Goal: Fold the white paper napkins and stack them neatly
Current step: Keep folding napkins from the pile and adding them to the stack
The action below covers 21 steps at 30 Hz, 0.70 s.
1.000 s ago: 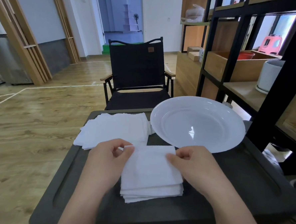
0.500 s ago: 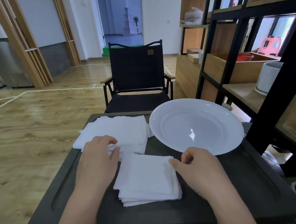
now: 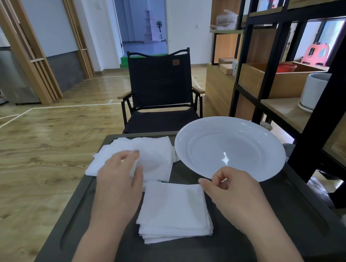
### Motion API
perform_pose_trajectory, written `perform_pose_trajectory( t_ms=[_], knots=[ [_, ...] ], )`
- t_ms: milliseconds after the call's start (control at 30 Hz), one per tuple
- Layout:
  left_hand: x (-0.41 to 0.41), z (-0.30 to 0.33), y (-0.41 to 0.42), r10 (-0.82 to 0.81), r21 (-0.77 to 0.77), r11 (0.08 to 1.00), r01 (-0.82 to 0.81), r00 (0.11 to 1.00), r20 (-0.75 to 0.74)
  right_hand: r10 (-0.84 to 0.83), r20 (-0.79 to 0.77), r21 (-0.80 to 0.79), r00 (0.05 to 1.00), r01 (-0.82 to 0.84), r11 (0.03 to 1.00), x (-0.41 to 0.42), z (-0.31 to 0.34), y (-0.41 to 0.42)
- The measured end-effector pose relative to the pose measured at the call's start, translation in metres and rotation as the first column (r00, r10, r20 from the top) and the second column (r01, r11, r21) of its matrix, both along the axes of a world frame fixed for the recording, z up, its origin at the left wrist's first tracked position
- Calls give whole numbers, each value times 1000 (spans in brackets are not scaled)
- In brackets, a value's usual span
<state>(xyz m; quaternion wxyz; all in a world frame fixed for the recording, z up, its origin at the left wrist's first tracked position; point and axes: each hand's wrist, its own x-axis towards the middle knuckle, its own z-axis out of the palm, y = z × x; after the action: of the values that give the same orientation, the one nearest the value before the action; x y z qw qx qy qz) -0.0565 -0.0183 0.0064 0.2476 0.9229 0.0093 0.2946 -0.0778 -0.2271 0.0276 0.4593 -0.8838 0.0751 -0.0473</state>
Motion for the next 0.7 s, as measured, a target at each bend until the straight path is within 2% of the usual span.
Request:
perform_pose_trajectory(
  t_ms=[67, 100, 133, 167, 200, 233, 267, 367, 533, 633, 700],
  knots=[
    [-16, 21, -6, 79, -270, 962, -33, 984, 162, 47, 37, 48, 998, -48, 998, -3, 5, 2],
    [-23, 32, -10, 94, -435, 900, -11, 981, 169, 88, 58, 97, 994, -94, 991, -5, 7, 4],
    [-28, 41, -13, 65, -602, 797, 45, 985, 160, 141, 75, 152, 987, -151, 977, -6, 10, 7],
    [-32, 49, -15, 3, -743, 658, 124, 986, 167, 203, 94, 196, 975, -218, 956, -8, 12, 10],
    [-34, 54, -15, -60, -828, 529, 188, 981, 185, 256, 115, 234, 960, -276, 932, -10, 13, 13],
    [-35, 57, -14, -105, -872, 442, 210, 978, 183, 293, 137, 263, 946, -320, 910, -11, 15, 16],
    [-34, 57, -13, -135, -894, 402, 198, 979, 156, 320, 166, 304, 933, -357, 883, -13, 17, 20],
    [-33, 54, -12, -176, -901, 407, 151, 981, 85, 325, 222, 448, 919, -392, 803, -13, 22, 24],
    [-37, 56, -12, -255, -819, 540, 195, 965, 62, 234, 212, 666, 949, -316, 676, -11, 24, 20],
    [-41, 59, -12, -411, -818, 515, 256, 911, 27, 251, 267, 540, 930, -361, 760, -15, 23, 16],
    [-43, 60, -11, -481, -793, 534, 292, 877, -1, 263, 289, 496, 921, -379, 781, -14, 22, 15]
  ],
)
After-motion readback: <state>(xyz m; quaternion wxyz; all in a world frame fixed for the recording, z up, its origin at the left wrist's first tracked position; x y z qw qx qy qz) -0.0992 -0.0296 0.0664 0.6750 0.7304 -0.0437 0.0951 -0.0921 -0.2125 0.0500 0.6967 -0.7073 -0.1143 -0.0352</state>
